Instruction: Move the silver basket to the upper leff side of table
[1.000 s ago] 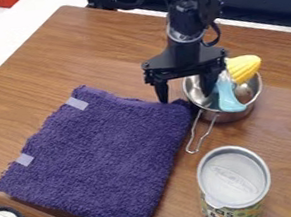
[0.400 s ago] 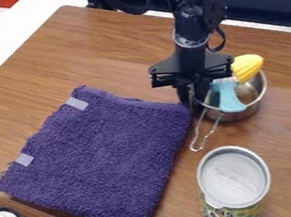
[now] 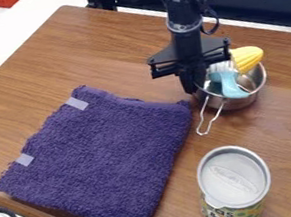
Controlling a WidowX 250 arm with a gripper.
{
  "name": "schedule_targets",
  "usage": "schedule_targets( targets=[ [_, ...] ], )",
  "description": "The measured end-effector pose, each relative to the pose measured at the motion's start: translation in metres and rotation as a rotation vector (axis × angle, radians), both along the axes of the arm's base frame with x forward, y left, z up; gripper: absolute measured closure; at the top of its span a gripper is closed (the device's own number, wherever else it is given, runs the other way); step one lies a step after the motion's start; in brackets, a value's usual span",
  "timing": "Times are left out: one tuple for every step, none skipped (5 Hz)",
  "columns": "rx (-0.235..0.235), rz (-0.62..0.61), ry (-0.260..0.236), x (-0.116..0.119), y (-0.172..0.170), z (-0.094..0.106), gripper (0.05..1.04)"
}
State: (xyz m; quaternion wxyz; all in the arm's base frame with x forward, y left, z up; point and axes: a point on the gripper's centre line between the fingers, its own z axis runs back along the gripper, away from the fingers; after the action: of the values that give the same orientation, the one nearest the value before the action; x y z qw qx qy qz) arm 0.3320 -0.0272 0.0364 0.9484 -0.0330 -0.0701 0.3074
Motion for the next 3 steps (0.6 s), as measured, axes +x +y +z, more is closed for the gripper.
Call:
schedule_targets(
  targets=[
    [-0.023,0.038,-0.031,0.008,0.005,0.011,1.024],
    [-0.092,0.065,-0.129,0.011,0.017,0.021,1.024],
    [-0.099,0.187,-0.164,0.015,0.044,0.023,1.024]
  ],
)
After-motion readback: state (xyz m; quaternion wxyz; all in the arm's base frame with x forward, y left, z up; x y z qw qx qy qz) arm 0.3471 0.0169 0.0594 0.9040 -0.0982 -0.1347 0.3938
